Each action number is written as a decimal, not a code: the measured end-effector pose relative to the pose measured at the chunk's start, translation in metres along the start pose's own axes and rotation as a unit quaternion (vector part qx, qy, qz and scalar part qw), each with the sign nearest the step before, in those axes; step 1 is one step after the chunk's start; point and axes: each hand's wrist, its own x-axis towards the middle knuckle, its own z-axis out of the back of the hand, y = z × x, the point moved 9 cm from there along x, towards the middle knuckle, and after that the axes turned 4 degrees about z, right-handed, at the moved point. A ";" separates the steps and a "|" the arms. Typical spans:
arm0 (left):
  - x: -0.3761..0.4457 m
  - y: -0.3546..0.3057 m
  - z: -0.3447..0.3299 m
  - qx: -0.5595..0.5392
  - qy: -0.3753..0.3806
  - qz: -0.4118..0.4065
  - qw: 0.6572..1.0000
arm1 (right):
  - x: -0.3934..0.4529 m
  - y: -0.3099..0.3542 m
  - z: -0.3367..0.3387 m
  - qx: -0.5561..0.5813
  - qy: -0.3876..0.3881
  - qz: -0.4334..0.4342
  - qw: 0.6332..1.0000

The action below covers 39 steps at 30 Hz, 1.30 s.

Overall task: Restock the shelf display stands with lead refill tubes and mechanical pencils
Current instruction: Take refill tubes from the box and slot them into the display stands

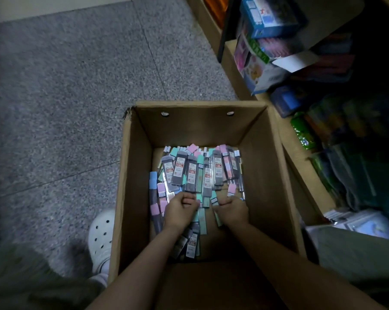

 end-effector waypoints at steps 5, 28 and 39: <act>-0.011 -0.001 -0.028 -0.069 0.106 0.061 0.990 | -0.020 -0.003 -0.004 0.177 0.027 -0.008 0.984; 0.015 -0.046 0.002 -0.201 0.071 -0.012 0.977 | 0.055 0.105 0.031 -0.138 -0.048 0.210 0.967; 0.017 -0.043 -0.002 -0.201 0.066 -0.007 0.977 | 0.069 0.103 0.016 -0.194 0.014 0.174 0.965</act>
